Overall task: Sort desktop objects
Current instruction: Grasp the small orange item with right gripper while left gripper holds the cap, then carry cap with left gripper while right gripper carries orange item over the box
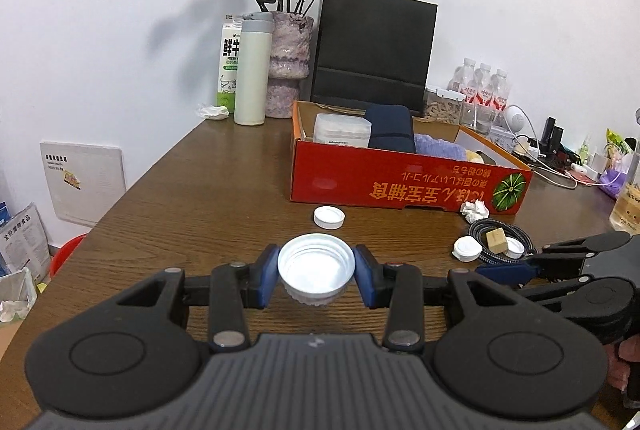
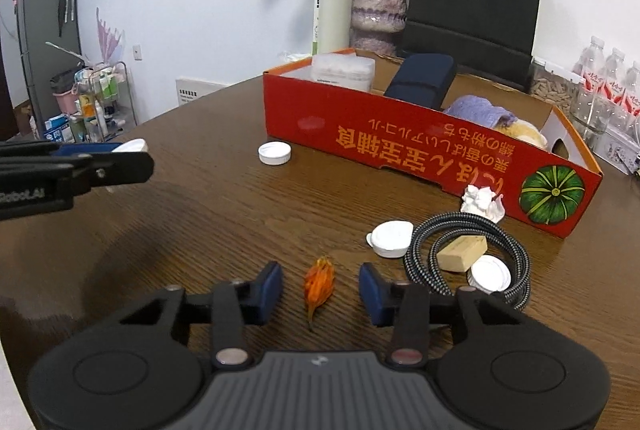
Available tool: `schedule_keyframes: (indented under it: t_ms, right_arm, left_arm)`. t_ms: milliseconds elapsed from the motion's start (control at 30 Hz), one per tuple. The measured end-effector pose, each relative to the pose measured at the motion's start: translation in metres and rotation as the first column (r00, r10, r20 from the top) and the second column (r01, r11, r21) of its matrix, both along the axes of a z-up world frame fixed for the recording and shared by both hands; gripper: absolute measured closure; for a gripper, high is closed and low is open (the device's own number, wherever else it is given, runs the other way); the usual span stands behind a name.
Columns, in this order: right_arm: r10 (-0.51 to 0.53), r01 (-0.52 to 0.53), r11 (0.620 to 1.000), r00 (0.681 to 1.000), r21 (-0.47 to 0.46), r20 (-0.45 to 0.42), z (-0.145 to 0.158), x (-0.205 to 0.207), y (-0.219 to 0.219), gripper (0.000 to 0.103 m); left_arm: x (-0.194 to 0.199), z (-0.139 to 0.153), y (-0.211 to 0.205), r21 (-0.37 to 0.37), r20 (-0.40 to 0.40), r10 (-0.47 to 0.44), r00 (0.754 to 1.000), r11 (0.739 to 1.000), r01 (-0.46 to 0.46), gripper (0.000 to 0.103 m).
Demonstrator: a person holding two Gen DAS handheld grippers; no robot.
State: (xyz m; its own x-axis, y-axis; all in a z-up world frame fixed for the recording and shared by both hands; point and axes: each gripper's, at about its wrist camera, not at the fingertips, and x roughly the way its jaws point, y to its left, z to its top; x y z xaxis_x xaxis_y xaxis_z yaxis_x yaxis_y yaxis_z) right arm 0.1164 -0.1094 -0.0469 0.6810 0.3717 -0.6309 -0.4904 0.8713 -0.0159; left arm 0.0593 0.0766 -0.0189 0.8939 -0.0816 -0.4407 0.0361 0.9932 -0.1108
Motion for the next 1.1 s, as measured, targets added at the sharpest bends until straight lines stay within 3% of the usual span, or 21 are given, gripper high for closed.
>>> schedule_keyframes:
  t_ms: [33,267,633,900,1100]
  right_arm:
    - [0.009,-0.009,1.000,1.000,0.002,-0.001,0.001,0.000,0.001,0.090]
    - [0.012,-0.014,0.999,0.999,0.039,0.033,0.011,0.003,-0.009,0.090]
    - [-0.080,0.057,0.989,0.983,0.140,0.163,0.061,0.036,-0.046,0.090]
    - [-0.161,0.111,0.972,0.957,0.207,0.243,0.091,0.076,-0.064,0.090]
    - [-0.199,0.146,0.963,0.952,0.228,0.232,0.089,0.110,-0.077,0.090]
  left_arm:
    - [0.000,0.000,0.000,0.001,0.001,-0.004,1.000,1.000,0.004,0.063]
    - [0.012,0.013,-0.008,0.019,0.041,-0.027,0.999,0.999,0.026,0.063]
    - [0.042,0.052,-0.024,0.032,0.136,-0.073,0.988,0.997,0.069,0.063]
    - [0.090,0.086,-0.055,0.025,0.218,-0.107,0.970,0.994,0.104,0.063]
    - [0.131,0.087,-0.084,0.043,0.218,-0.123,0.968,0.992,0.116,0.063]
